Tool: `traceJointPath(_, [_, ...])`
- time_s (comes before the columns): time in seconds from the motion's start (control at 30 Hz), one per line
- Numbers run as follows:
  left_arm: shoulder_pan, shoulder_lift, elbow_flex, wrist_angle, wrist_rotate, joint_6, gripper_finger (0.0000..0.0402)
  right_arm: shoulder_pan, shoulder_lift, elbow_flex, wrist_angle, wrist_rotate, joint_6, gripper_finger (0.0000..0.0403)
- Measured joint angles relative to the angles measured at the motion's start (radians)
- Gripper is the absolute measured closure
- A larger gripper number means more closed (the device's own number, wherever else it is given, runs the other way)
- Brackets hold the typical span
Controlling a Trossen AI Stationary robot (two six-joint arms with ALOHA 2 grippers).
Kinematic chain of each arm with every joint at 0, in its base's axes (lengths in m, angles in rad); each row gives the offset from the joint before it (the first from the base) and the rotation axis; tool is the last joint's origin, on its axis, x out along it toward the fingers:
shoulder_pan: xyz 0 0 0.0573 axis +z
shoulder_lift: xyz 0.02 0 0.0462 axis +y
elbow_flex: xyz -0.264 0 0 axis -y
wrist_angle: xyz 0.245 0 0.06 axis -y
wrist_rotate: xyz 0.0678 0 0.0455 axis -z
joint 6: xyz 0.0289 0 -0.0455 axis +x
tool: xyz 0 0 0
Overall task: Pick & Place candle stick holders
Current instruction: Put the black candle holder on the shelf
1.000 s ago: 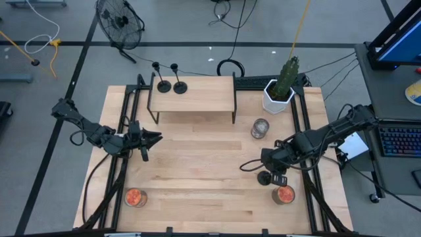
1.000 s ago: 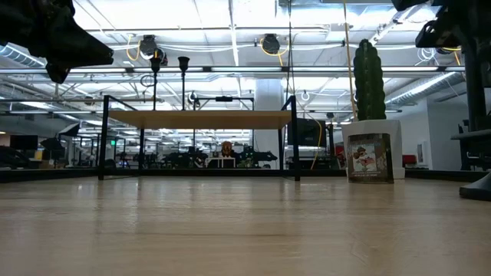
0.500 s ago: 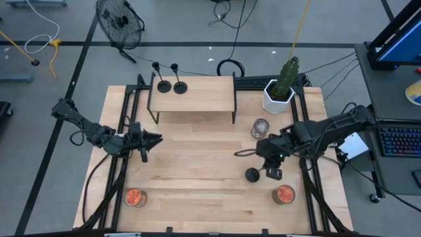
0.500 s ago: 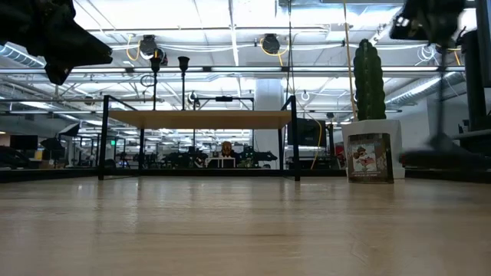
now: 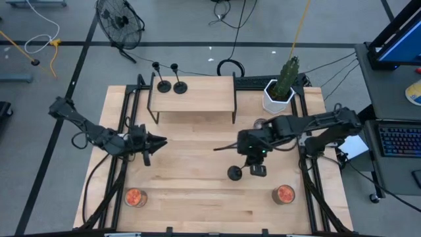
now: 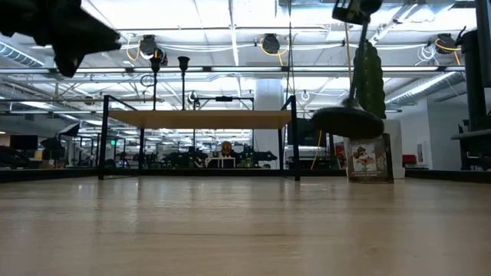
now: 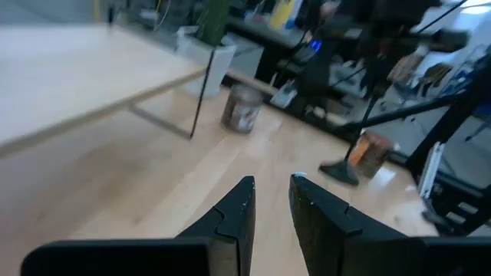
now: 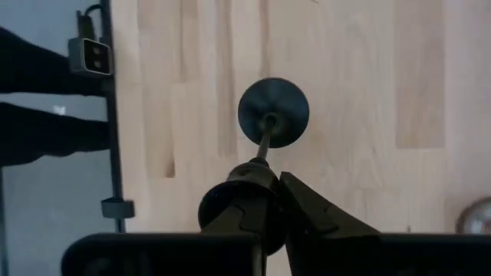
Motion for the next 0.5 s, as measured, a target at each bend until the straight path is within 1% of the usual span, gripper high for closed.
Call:
traceJointPath(0.13, [0.023, 0.066, 0.000, 0.174, 0.036, 0.100, 0.0313, -0.018, 0.059, 0.060, -0.010, -0.045, -0.046, 0.0392])
traceJointPath(0.23, [0.046, 0.115, 0.001, 0.291, 0.080, 0.151, 0.0313, -0.030, 0.087, 0.096, -0.024, -0.045, -0.075, 0.0392])
traceJointPath(0.43, [0.097, 0.211, 0.001, 0.473, 0.207, 0.184, 0.0312, -0.052, 0.121, 0.135, -0.028, -0.045, -0.118, 0.0392])
traceJointPath(0.5, [0.114, 0.243, 0.001, 0.511, 0.233, 0.183, 0.0304, -0.059, 0.129, 0.142, -0.024, -0.045, -0.130, 0.0392])
